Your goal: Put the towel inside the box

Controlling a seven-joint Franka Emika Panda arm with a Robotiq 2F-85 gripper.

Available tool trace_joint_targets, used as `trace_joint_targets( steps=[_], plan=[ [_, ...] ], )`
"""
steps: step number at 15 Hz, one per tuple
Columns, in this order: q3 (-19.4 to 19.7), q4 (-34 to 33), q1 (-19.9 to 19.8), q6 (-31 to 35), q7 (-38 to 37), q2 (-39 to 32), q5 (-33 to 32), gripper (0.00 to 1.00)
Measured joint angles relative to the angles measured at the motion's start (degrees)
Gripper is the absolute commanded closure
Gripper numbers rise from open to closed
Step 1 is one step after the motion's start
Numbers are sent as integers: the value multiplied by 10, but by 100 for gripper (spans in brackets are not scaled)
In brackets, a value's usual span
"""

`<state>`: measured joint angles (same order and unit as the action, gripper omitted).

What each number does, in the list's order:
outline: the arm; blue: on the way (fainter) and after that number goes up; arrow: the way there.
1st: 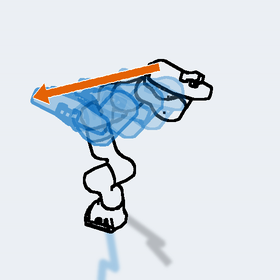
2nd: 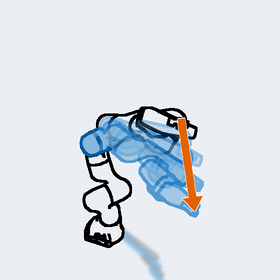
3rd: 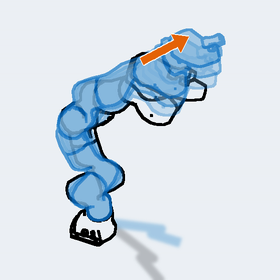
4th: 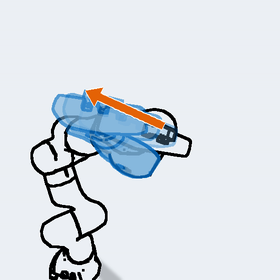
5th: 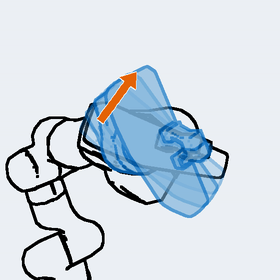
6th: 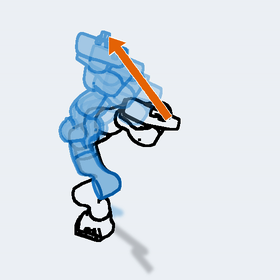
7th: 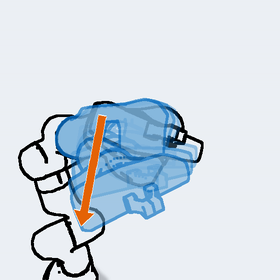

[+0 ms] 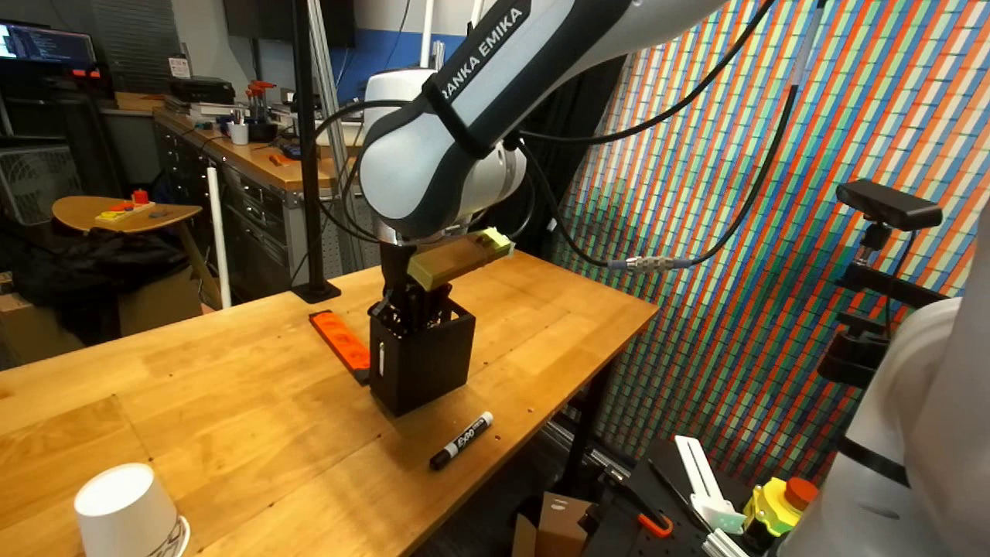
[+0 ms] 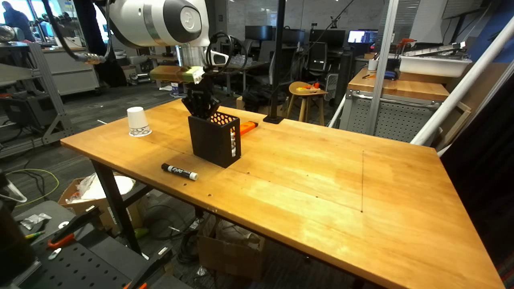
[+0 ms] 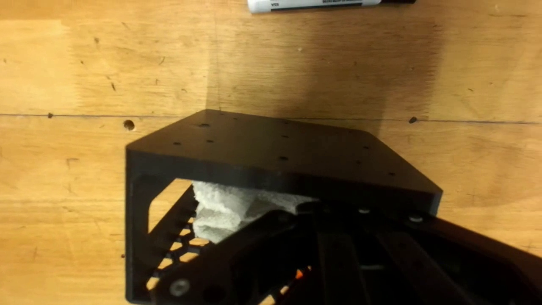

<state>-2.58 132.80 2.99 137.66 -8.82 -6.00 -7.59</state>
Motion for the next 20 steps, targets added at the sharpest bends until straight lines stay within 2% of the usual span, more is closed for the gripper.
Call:
trace_joint_targets(
  steps=[4,11,20],
  plan=[
    [3,-3,-2,2,18,-4,21,97],
    [7,-15,-8,47,47,-29,22,97],
    [11,-25,-10,57,63,-50,22,97]
  ],
)
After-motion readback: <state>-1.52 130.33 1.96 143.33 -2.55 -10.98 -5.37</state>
